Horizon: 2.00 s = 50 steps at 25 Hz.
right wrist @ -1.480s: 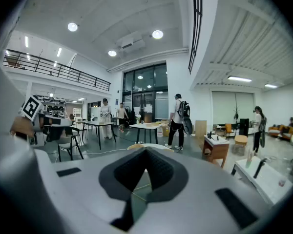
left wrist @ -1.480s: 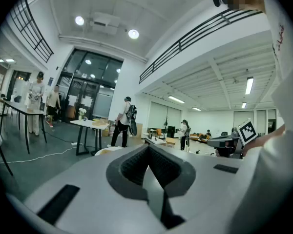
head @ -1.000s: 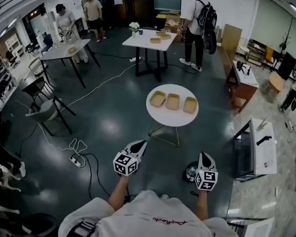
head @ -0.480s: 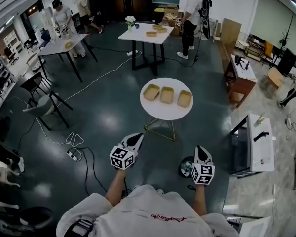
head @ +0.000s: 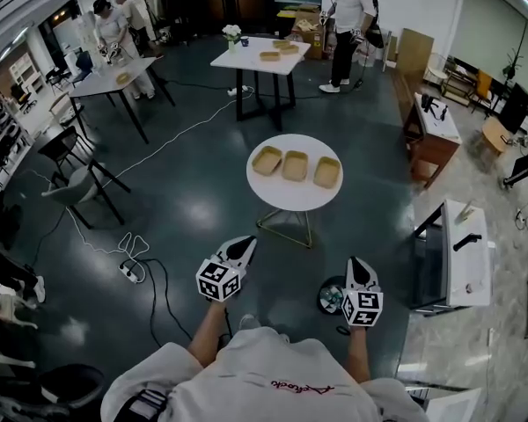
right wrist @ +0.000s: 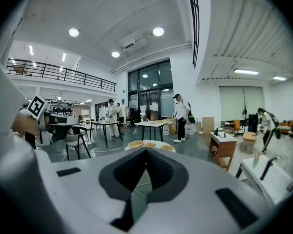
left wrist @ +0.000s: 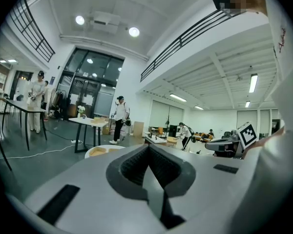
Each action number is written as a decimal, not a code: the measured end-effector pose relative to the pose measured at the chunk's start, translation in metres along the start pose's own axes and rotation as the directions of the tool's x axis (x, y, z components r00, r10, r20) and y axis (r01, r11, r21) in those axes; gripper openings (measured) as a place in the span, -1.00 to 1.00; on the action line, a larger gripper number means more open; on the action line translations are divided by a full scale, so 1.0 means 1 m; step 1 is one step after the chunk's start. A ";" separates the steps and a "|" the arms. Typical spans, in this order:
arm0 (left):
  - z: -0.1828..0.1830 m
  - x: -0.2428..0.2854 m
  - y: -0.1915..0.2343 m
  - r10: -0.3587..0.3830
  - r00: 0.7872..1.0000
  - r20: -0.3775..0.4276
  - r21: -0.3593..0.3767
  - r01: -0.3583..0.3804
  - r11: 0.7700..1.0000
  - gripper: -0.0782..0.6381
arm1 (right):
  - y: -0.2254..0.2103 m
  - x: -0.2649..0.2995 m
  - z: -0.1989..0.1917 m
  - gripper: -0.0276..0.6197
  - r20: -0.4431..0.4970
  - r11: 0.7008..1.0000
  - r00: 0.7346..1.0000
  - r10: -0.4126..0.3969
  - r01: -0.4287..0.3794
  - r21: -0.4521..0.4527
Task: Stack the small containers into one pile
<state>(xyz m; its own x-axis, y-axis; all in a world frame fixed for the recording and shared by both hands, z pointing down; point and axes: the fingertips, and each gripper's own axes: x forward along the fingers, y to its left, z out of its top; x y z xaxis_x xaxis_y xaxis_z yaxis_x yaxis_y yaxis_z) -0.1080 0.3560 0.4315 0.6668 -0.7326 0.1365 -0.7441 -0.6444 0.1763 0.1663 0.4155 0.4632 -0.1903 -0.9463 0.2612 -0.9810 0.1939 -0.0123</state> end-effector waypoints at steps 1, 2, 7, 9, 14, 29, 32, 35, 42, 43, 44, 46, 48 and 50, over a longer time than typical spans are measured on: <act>0.000 0.002 0.000 0.001 1.000 0.000 0.001 -0.001 1.000 -0.75 | -0.001 0.002 0.000 -0.85 0.000 1.000 1.000 0.002 -0.002 0.000; 0.000 0.006 0.001 0.001 1.000 -0.001 0.001 -0.001 1.000 -0.75 | -0.002 0.005 -0.001 -0.85 -0.001 1.000 1.000 0.004 -0.004 0.000; -0.004 0.021 0.013 0.004 1.000 -0.005 -0.006 -0.004 1.000 -0.75 | -0.008 0.023 -0.004 -0.85 -0.016 1.000 1.000 0.004 -0.004 -0.003; -0.004 0.027 0.020 0.006 1.000 -0.004 -0.015 -0.006 1.000 -0.75 | -0.010 0.032 -0.002 -0.85 -0.021 1.000 1.000 0.002 -0.002 -0.005; 0.001 0.053 0.042 -0.004 1.000 -0.001 -0.025 0.004 1.000 -0.75 | -0.015 0.062 0.007 -0.85 -0.023 1.000 1.000 -0.005 0.005 -0.009; 0.039 0.147 0.161 -0.061 0.998 0.014 -0.040 0.062 0.997 -0.75 | -0.006 0.200 0.045 -0.85 -0.039 0.999 0.998 -0.053 0.052 -0.013; 0.052 0.164 0.186 -0.077 0.997 0.022 -0.039 0.078 0.996 -0.75 | -0.001 0.229 0.058 -0.85 -0.038 0.998 0.997 -0.064 0.063 -0.015; 0.061 0.180 0.208 -0.087 0.996 0.027 -0.043 0.088 0.995 -0.75 | 0.001 0.256 0.070 -0.85 -0.037 0.997 0.997 -0.072 0.071 -0.019; 0.076 0.211 0.264 -0.109 0.994 0.031 -0.040 0.111 0.993 -0.75 | 0.008 0.316 0.088 -0.85 -0.031 0.995 0.994 -0.101 0.101 -0.014; 0.077 0.214 0.271 -0.111 0.993 0.032 -0.039 0.112 0.993 -0.75 | 0.010 0.323 0.088 -0.85 -0.031 0.995 0.994 -0.103 0.103 -0.013; 0.078 0.218 0.278 -0.114 0.993 0.032 -0.036 0.115 0.993 -0.75 | 0.011 0.331 0.089 -0.85 -0.029 0.994 0.994 -0.106 0.106 -0.012; 0.080 0.228 0.289 -0.123 0.992 0.030 -0.032 0.124 0.992 -0.75 | 0.012 0.343 0.091 -0.85 -0.028 0.993 0.993 -0.114 0.114 -0.008; 0.081 0.236 0.296 -0.136 0.990 0.024 -0.031 0.137 0.990 -0.75 | 0.012 0.352 0.091 -0.85 -0.031 0.992 0.992 -0.123 0.123 -0.002; 0.080 0.242 0.299 -0.151 0.988 0.017 -0.030 0.151 0.988 -0.75 | 0.013 0.358 0.090 -0.85 -0.037 0.991 0.991 -0.131 0.131 0.002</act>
<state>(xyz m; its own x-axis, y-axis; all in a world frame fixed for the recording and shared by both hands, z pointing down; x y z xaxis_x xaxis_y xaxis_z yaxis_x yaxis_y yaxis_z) -0.1729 -0.0318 0.4390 0.7707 -0.6306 0.0918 -0.6330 -0.7411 0.2236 0.0821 0.0559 0.4696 -0.0584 -0.9534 0.2959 -0.9975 0.0674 0.0205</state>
